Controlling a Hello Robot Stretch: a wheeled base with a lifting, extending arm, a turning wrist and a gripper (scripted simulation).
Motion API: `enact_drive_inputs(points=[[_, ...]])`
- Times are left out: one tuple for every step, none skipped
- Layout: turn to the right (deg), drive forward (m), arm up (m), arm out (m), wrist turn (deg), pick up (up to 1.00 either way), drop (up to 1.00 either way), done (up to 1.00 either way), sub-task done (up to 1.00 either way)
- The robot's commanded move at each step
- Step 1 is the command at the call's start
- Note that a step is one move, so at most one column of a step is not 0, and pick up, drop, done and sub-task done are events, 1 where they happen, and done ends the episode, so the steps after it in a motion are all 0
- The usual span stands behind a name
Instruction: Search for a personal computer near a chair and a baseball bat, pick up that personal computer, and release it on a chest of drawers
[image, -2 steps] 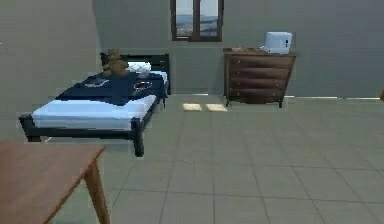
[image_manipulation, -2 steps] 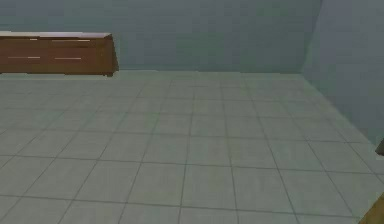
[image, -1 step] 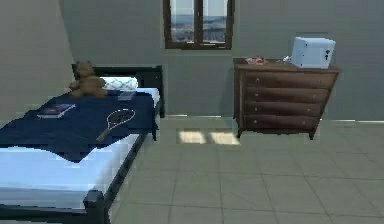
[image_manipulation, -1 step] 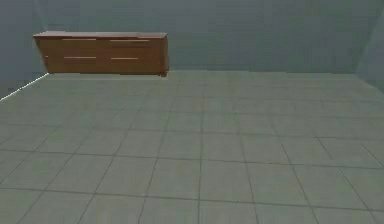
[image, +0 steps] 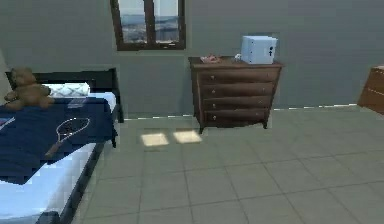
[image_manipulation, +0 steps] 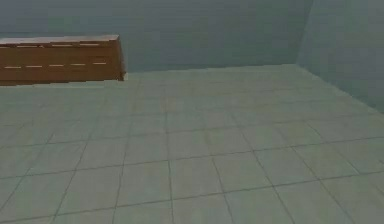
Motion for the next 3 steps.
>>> enact_drive_inputs(points=[[0.0, 0.15, 0.00, 0.00, 0.0, 0.00, 0.00, 0.00, 0.00], [-45.0, 0.00, 0.00, 0.00, 0.0, 0.00, 0.00, 0.00, 0.00], [-42.0, 0.00, 0.00, 0.00, 0.0, 0.00, 0.00, 0.00, 0.00]])
